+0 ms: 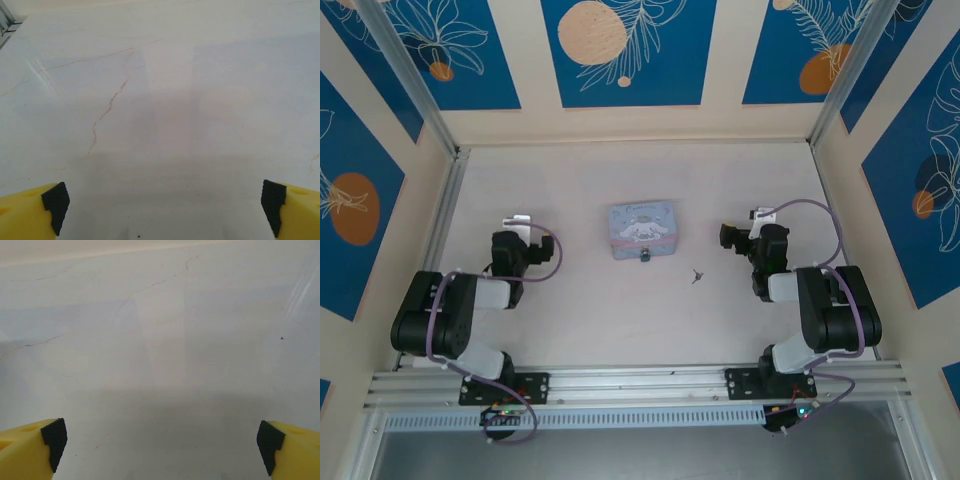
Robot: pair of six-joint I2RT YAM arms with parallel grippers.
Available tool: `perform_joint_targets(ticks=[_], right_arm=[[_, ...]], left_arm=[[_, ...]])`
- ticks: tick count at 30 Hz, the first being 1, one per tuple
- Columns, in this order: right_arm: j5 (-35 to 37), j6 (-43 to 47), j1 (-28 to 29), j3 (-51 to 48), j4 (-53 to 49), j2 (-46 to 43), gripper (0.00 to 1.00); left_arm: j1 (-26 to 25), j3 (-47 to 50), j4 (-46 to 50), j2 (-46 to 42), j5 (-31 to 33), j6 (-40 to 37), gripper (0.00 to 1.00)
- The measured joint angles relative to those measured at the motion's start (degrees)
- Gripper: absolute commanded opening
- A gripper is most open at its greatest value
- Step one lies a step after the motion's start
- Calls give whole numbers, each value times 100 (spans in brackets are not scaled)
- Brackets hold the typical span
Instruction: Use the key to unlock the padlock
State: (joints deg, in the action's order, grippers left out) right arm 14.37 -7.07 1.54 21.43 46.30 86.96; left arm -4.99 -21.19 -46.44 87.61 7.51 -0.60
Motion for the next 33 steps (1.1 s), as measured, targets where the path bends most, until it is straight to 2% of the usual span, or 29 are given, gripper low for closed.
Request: perform_joint_targets(ticks=[29,33], right_arm=[[26,-68,-35,0,-9,-7,99],[229,-33,129,-61,170,-52,99]], left_arm=[[0,-55,-70,-2,0,0,100],[0,-549,1054,-291,199,20,100]])
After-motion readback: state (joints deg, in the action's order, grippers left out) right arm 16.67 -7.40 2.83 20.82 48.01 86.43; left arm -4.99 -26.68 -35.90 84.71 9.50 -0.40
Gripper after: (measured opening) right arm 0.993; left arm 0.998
